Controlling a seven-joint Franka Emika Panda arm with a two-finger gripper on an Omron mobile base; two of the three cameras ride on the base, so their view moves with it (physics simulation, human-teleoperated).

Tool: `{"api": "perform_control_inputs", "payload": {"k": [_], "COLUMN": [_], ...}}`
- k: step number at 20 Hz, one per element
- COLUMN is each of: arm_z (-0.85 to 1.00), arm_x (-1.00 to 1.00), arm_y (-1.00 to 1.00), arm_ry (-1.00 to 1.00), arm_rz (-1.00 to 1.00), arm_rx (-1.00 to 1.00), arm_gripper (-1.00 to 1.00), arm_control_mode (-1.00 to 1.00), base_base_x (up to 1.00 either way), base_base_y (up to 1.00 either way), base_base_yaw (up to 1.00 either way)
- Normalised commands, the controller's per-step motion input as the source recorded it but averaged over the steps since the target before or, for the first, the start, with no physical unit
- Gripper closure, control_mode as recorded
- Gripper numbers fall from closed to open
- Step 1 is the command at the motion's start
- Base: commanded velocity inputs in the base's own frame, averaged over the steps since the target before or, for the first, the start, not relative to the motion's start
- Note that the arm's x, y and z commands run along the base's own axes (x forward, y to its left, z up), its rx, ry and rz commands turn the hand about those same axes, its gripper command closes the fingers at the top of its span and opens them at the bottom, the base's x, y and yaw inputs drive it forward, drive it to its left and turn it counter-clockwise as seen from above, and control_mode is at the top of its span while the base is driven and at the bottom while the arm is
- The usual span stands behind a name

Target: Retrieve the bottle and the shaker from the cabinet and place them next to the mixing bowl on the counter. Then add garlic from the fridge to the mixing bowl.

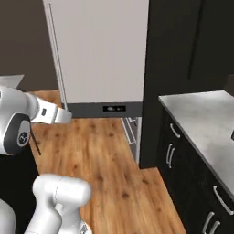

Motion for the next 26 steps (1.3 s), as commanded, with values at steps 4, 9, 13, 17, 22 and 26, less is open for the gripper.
{"api": "perform_control_inputs", "payload": {"k": [4,9,13,17,22,26], "arm_z": [0.00,0.00,0.00,0.00,0.00,0.00], "arm_x": [0.00,0.00,0.00,0.00,0.00,0.00], "arm_y": [0.00,0.00,0.00,0.00,0.00,0.00], "arm_ry": [0.00,0.00,0.00,0.00,0.00,0.00], "arm_rz": [0.00,0.00,0.00,0.00,0.00,0.00], "arm_rx": [0.00,0.00,0.00,0.00,0.00,0.00], "arm_gripper": [-1.00,-1.00,-1.00,-1.00,-1.00,-1.00], "arm_control_mode": [1.00,1.00,1.00,1.00,1.00,1.00], "base_base_x": [0.10,0.53,0.63,0.59,0.53,0.54], "base_base_y": [0.80,0.68,0.23,-0.01,-0.06,-0.33], "base_base_yaw": [0.53,0.33,0.44,0.54,0.58,0.59]}}
